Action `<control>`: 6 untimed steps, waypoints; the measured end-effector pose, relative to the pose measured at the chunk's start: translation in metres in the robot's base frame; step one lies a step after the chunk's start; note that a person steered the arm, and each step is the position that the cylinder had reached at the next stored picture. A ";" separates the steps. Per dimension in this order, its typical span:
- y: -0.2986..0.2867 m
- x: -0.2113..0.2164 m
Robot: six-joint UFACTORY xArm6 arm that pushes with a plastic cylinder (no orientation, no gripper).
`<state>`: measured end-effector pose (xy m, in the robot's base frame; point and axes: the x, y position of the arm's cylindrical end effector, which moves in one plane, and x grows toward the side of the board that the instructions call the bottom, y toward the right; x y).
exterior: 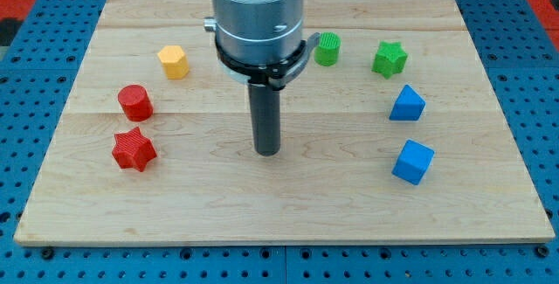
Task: Move the red star slightly towards red circle
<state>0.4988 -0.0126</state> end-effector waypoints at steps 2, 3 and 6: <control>0.045 -0.068; 0.063 -0.109; 0.080 -0.146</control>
